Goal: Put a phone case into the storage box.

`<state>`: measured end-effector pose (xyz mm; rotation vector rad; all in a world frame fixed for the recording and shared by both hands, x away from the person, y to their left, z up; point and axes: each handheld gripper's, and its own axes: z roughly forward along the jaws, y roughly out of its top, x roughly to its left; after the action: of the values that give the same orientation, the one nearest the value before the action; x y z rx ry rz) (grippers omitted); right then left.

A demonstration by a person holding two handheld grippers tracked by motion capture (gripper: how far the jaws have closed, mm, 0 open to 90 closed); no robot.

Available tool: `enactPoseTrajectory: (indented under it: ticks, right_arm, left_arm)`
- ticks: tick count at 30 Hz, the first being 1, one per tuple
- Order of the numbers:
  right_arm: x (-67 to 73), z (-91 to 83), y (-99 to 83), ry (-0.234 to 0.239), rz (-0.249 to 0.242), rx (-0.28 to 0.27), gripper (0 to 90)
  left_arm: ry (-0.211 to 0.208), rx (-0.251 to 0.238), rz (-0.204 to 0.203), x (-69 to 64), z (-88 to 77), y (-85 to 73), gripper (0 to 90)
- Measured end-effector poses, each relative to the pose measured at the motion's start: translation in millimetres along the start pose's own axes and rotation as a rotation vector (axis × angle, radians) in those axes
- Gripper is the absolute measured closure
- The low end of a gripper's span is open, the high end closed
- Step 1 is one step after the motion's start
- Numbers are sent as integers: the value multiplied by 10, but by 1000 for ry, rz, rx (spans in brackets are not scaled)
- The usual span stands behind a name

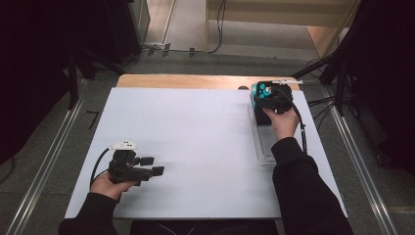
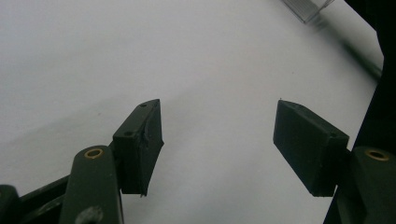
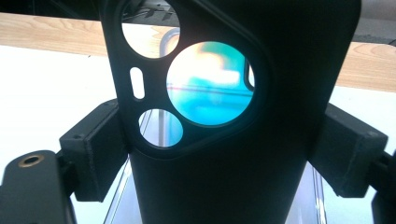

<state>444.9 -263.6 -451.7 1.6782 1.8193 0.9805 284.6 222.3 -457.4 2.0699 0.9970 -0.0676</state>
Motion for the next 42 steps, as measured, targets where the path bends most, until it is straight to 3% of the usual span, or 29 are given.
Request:
enactPoseTrajectory:
  ticks: [11,18,24,33,39,42]
  right_arm:
    - [31,198,72,-30,-5,24,119]
    - [17,267,71,-19,29,27,116]
    - [14,277,87,-21,31,36,107]
    - [-3,284,114,22,2,57,49]
    - [-10,211,151,36,3,52,6]
    - [-2,133,176,27,-23,34,6]
  left_arm:
    - [-4,7,7,-11,18,3,334]
    - [-6,6,9,-9,18,4,333]
    - [-12,11,6,-14,27,5,334]
    - [-13,5,4,-6,17,6,333]
    - [-13,6,2,2,11,7,334]
    - [-12,5,2,2,12,7,334]
